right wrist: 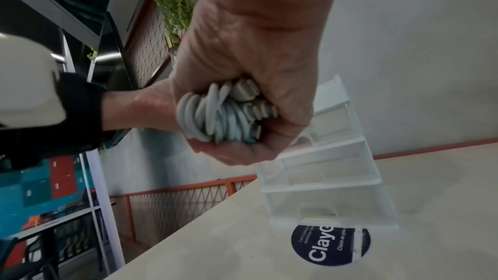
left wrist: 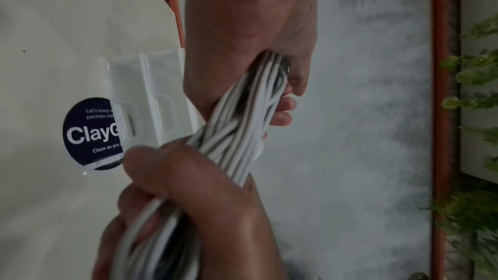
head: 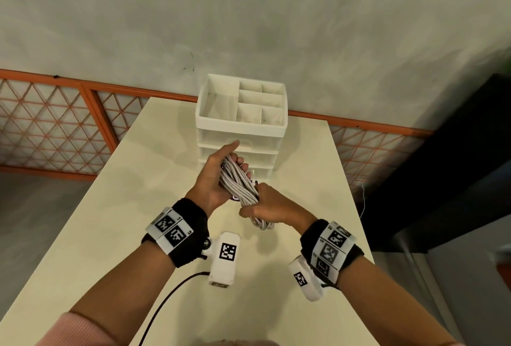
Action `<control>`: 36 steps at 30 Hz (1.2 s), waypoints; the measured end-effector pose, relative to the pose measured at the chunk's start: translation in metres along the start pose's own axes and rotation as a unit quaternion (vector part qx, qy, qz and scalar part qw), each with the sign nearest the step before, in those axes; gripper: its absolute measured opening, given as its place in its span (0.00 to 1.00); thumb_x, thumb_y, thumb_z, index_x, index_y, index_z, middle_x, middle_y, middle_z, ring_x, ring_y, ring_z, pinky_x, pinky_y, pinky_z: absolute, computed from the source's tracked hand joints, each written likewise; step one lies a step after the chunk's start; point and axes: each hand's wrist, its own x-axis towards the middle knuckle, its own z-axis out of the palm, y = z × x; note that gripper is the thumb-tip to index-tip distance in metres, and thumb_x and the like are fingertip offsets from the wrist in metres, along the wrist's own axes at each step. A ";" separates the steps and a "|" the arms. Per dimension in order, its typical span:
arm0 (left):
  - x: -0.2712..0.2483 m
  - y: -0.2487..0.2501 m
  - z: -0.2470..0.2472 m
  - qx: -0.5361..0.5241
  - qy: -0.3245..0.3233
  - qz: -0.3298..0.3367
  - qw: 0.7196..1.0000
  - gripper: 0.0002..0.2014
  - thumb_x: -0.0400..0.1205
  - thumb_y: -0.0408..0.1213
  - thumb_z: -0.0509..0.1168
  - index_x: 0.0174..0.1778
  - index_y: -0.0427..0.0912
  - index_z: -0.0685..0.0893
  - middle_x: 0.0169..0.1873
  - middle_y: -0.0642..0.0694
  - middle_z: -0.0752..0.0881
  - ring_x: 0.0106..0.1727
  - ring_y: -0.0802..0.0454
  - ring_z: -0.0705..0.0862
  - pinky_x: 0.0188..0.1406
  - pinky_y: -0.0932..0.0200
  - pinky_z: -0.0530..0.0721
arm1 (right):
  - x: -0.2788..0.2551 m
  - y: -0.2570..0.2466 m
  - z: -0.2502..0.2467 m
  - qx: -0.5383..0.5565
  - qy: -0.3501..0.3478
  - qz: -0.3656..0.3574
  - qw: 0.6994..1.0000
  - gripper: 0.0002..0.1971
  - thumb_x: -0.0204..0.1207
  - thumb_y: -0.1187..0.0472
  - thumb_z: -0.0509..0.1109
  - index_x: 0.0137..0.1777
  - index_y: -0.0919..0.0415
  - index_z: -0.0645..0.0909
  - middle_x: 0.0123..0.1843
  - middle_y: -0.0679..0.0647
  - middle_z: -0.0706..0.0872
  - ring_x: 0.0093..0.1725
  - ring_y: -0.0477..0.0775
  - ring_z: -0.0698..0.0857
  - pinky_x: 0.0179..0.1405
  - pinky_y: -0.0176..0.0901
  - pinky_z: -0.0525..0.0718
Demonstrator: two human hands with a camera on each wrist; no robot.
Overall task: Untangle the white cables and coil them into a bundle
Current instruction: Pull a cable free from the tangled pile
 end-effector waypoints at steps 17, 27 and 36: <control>0.042 -0.029 -0.001 -0.008 0.137 0.018 0.990 0.19 0.79 0.32 0.64 0.24 0.45 0.66 0.10 0.55 0.63 0.10 0.60 0.60 0.11 0.72 0.64 | 0.001 0.025 0.006 -0.055 0.036 -0.047 0.997 0.06 0.72 0.63 0.67 0.45 0.56 0.73 0.32 0.52 0.83 0.24 0.55 0.83 0.26 0.40 0.80; 0.102 -0.032 -0.025 0.032 0.047 -0.082 0.995 0.29 0.68 0.68 0.69 0.42 0.41 0.84 0.33 0.46 0.84 0.36 0.50 0.83 0.48 0.55 0.84 | 0.040 0.067 -0.024 -0.007 0.024 0.036 0.999 0.04 0.73 0.62 0.68 0.46 0.60 0.76 0.37 0.56 0.85 0.32 0.54 0.84 0.39 0.51 0.87; 0.140 -0.034 -0.037 0.027 0.157 0.032 0.987 0.30 0.85 0.52 0.54 0.71 0.28 0.70 0.52 0.42 0.81 0.50 0.52 0.82 0.58 0.58 0.78 | 0.044 0.093 -0.048 -0.008 0.024 0.071 0.997 0.08 0.73 0.63 0.69 0.50 0.64 0.79 0.38 0.57 0.86 0.31 0.50 0.84 0.37 0.47 0.86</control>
